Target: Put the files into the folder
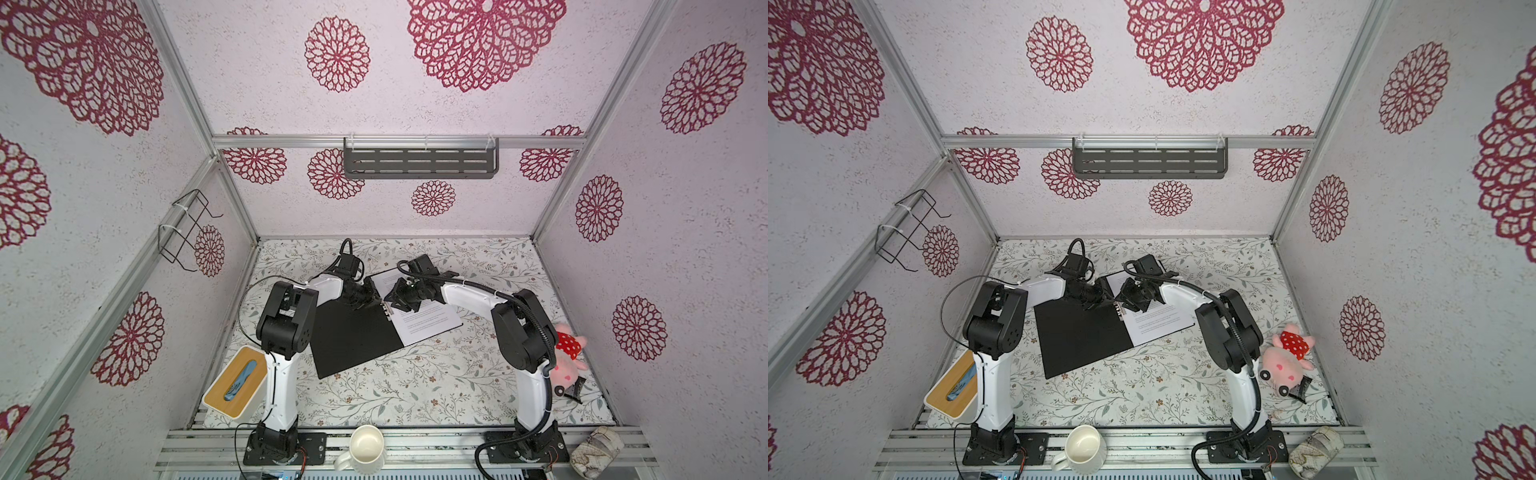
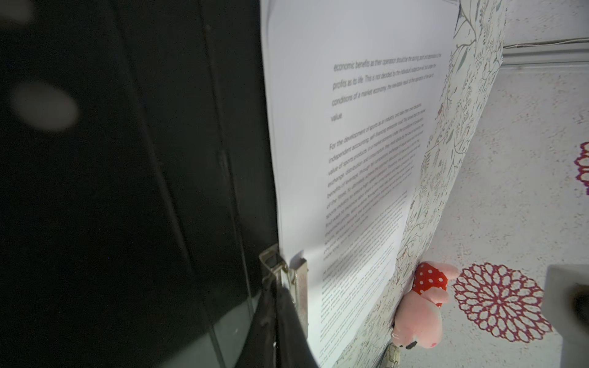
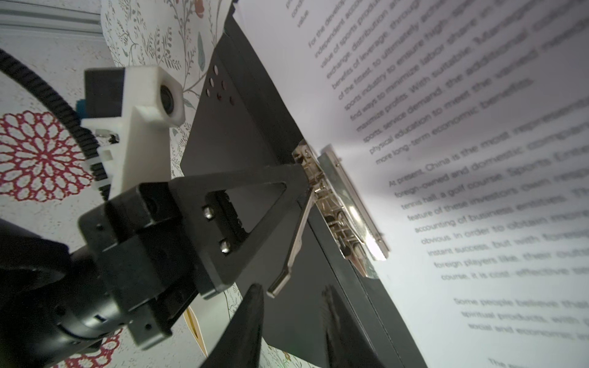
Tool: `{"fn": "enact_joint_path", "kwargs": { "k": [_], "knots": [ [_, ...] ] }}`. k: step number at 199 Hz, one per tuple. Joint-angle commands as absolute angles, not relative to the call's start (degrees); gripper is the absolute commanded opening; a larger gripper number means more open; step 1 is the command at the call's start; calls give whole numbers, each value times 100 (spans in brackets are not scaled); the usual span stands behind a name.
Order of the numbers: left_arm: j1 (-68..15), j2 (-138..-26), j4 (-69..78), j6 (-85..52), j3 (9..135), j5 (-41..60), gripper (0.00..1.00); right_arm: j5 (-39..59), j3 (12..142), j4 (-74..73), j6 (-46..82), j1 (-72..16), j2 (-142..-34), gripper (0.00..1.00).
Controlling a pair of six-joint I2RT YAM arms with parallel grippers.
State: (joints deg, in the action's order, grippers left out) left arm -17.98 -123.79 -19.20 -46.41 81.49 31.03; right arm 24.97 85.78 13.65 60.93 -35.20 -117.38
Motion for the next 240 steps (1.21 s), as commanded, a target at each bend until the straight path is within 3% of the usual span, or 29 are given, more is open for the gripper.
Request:
{"fn": "enact_joint_path", "kwargs": {
  "k": [1, 97, 240],
  "knots": [
    [-1858, -12539, -1964, -4457, 8061, 3070, 7, 2649, 8793, 1524, 5986, -3560, -11810, 34],
    [-1871, -12520, -1878, -4456, 7972, 3135, 7, 2707, 8851, 1484, 6078, -3577, -11937, 31],
    [-1869, -12538, -1892, -4460, 7972, 3138, 6, 2953, 8739, 1503, 6047, -3635, -12031, 17]
  ]
}}
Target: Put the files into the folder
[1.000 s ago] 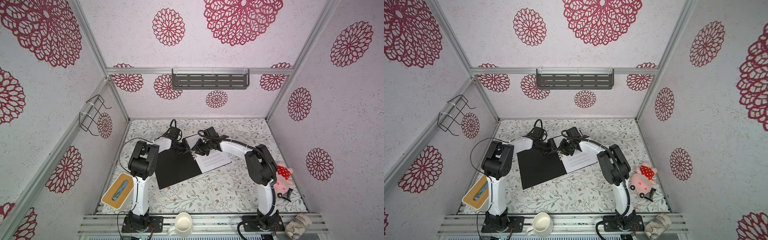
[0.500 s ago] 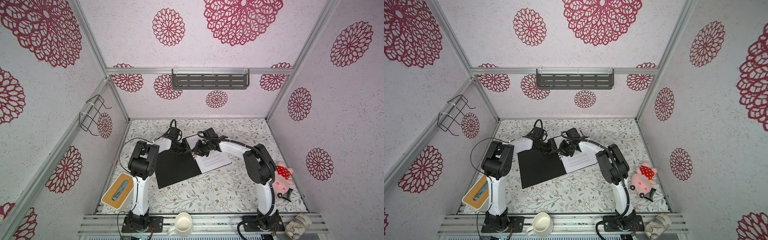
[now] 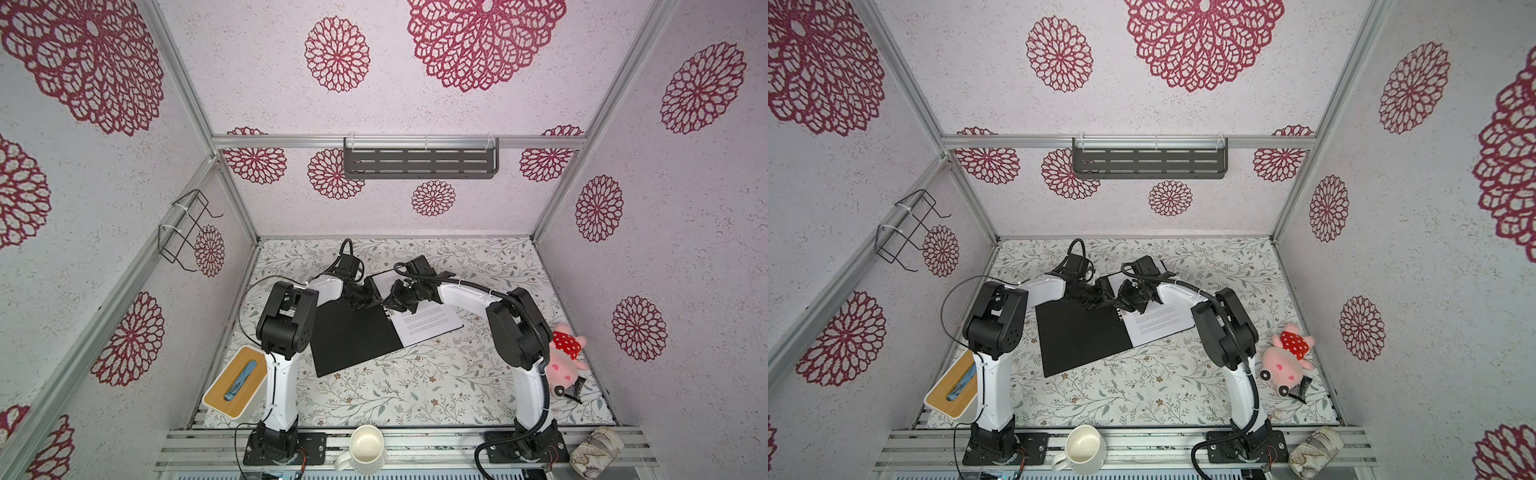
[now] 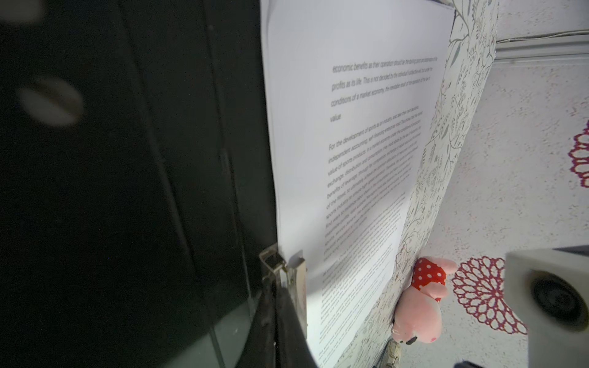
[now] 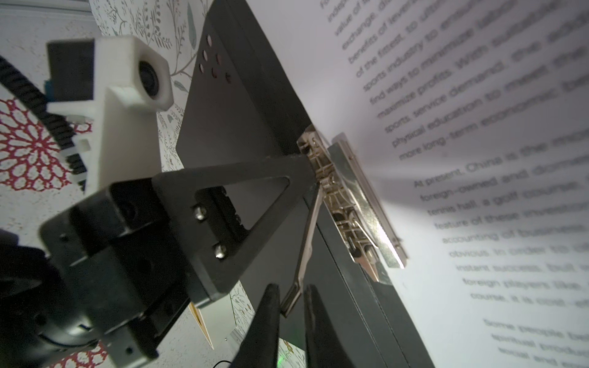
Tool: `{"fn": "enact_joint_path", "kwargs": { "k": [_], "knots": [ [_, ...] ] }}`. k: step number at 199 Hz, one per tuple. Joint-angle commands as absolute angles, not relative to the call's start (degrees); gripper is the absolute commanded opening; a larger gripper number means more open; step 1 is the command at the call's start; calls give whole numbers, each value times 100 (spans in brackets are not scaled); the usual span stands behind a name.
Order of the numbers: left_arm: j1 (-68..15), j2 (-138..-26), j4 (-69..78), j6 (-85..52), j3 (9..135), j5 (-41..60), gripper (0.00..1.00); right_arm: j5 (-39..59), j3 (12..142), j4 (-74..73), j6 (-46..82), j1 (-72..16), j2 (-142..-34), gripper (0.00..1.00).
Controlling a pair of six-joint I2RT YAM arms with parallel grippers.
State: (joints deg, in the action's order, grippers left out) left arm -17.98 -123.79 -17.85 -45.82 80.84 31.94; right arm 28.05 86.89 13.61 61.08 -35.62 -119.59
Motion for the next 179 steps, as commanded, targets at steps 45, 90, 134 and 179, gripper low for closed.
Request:
{"fn": "enact_joint_path", "kwargs": {
  "k": [45, 90, 134, 179],
  "knots": [
    [-1864, -12536, -1907, -4464, 7954, 3140, 6, 2971, 8462, 1456, 6049, -3639, -11971, 13],
    [-1874, -12560, -1908, -4477, 7945, 3149, 6, 2966, 8147, 1342, 6064, -3639, -11883, 9],
    [-1868, -12592, -1916, -4474, 7941, 3172, 5, 3000, 7883, 1156, 6058, -3639, -11821, 4],
    [-1869, -12638, -1916, -4456, 7972, 3252, 5, 2799, 7745, 1237, 5828, -3630, -11813, 0]
  ]
}}
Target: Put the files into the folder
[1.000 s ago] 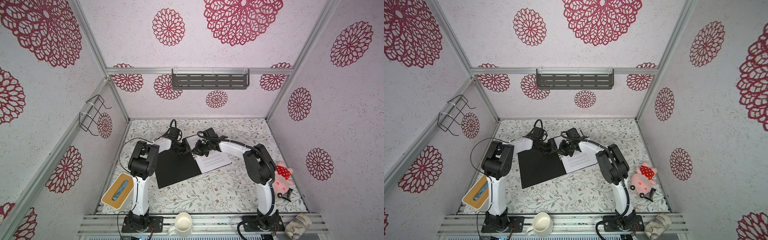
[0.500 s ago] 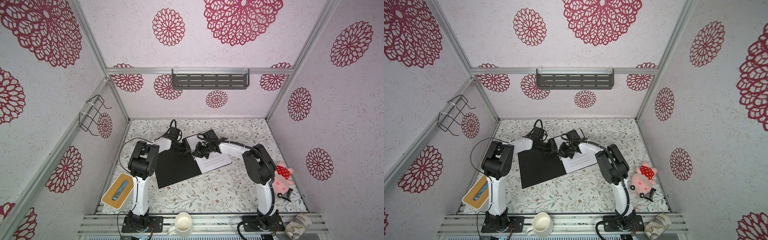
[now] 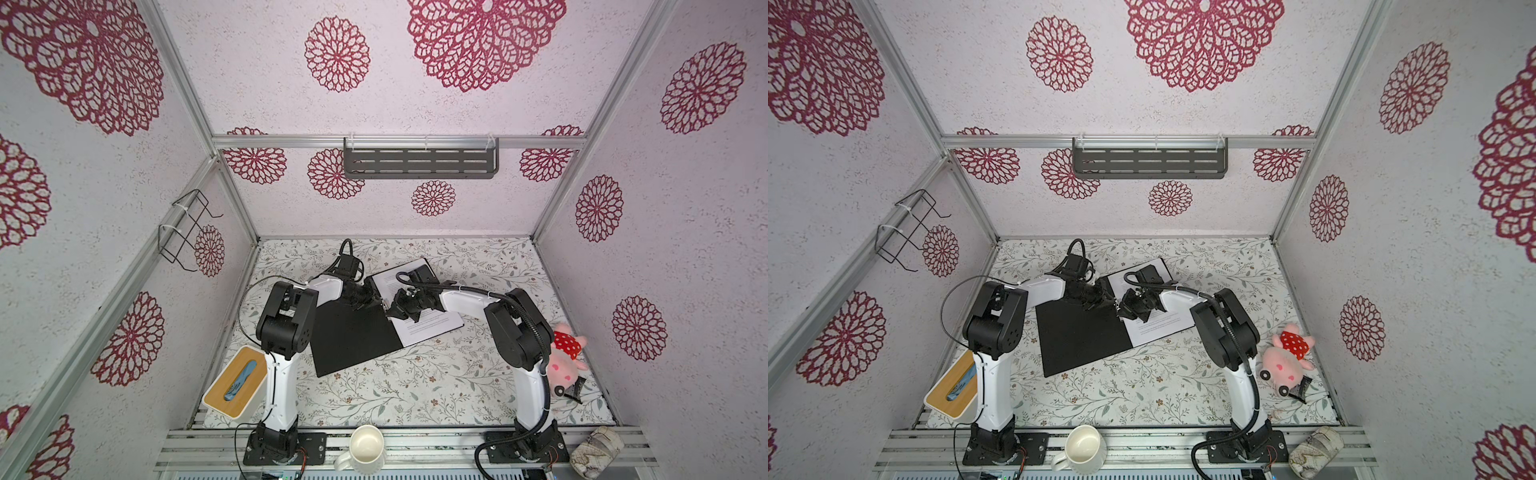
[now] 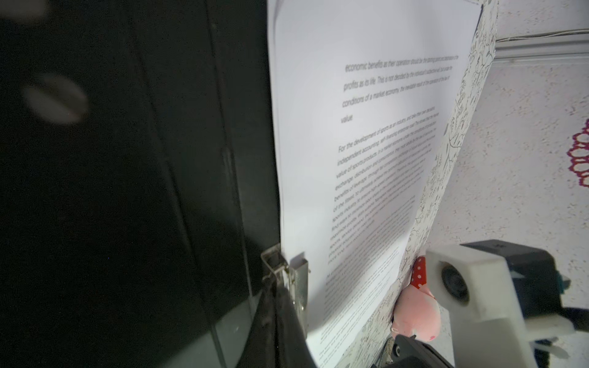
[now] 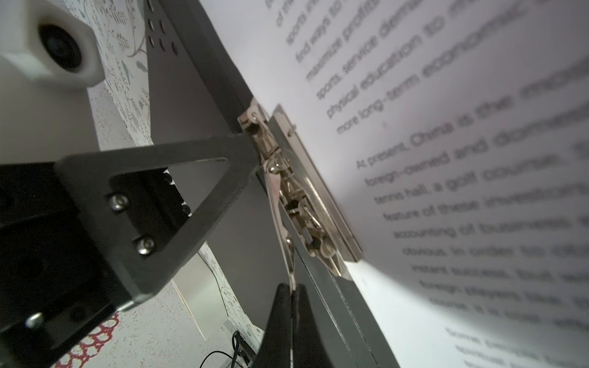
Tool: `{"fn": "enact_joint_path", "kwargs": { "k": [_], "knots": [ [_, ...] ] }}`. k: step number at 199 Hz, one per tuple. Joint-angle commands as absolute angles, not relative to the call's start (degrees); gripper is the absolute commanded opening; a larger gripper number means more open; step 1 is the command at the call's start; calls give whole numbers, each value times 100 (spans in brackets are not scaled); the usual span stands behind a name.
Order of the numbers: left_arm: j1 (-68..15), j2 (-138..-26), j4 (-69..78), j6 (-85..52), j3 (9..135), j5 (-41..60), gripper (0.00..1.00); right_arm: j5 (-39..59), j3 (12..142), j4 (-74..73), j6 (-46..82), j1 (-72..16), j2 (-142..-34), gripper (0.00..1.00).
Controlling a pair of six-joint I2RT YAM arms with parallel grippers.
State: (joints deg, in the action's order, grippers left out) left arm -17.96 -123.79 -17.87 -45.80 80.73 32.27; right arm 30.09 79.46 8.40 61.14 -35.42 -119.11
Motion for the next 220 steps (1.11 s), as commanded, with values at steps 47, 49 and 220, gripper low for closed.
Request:
{"fn": "enact_joint_path", "kwargs": {
  "k": [47, 49, 220],
  "knots": [
    [-1866, -12620, -1888, -4342, 7935, 3305, 5, 2489, 7482, 1240, 5679, -3613, -11797, 0],
    [-1864, -12625, -1889, -4335, 7930, 3305, 5, 2472, 7469, 1239, 5682, -3612, -11795, 0],
    [-1912, -12683, -1736, -4068, 7778, 3388, 6, 1662, 7064, 1554, 5302, -3472, -11975, 0]
  ]
}}
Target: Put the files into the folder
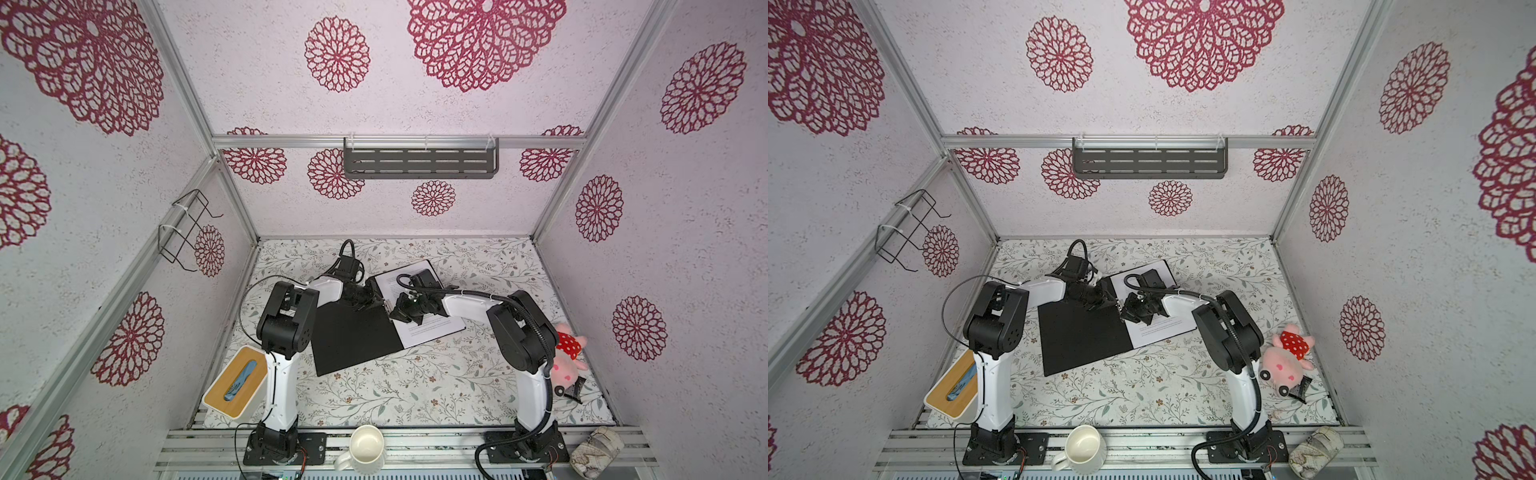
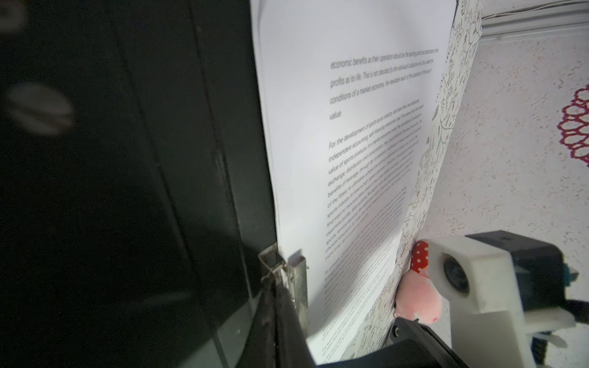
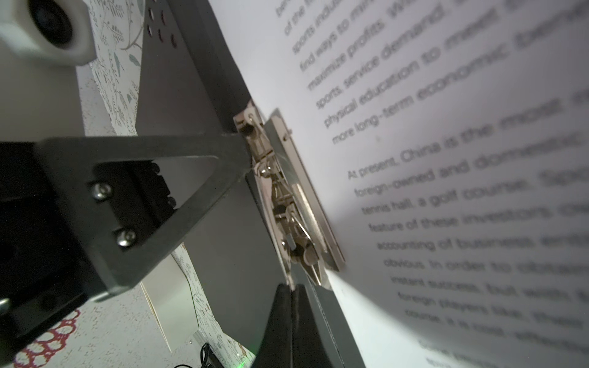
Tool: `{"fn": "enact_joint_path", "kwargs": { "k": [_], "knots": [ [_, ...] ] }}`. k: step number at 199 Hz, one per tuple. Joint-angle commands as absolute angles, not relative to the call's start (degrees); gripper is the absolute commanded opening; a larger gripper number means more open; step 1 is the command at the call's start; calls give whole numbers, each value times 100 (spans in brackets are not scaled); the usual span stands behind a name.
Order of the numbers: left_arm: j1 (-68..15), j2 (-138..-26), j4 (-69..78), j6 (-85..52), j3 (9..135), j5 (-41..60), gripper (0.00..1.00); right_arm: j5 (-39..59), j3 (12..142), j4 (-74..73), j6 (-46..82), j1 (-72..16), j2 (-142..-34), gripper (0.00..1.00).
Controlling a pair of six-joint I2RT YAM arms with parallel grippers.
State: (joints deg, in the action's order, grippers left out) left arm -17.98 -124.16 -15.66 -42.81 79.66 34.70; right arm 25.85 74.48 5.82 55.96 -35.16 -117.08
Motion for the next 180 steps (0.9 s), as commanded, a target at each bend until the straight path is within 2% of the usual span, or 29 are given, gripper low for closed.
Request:
{"fn": "enact_joint_path", "kwargs": {
  "k": [1, 180],
  "knots": [
    [-1910, -12687, -1738, -4064, 7778, 3390, 6, 1657, 7065, 1550, 5305, -3472, -11977, 0],
    [-1907, -12704, -1494, -4061, 7673, 3551, 6, 1292, 6840, 1635, 5295, -3358, -11939, 0]
  ]
}}
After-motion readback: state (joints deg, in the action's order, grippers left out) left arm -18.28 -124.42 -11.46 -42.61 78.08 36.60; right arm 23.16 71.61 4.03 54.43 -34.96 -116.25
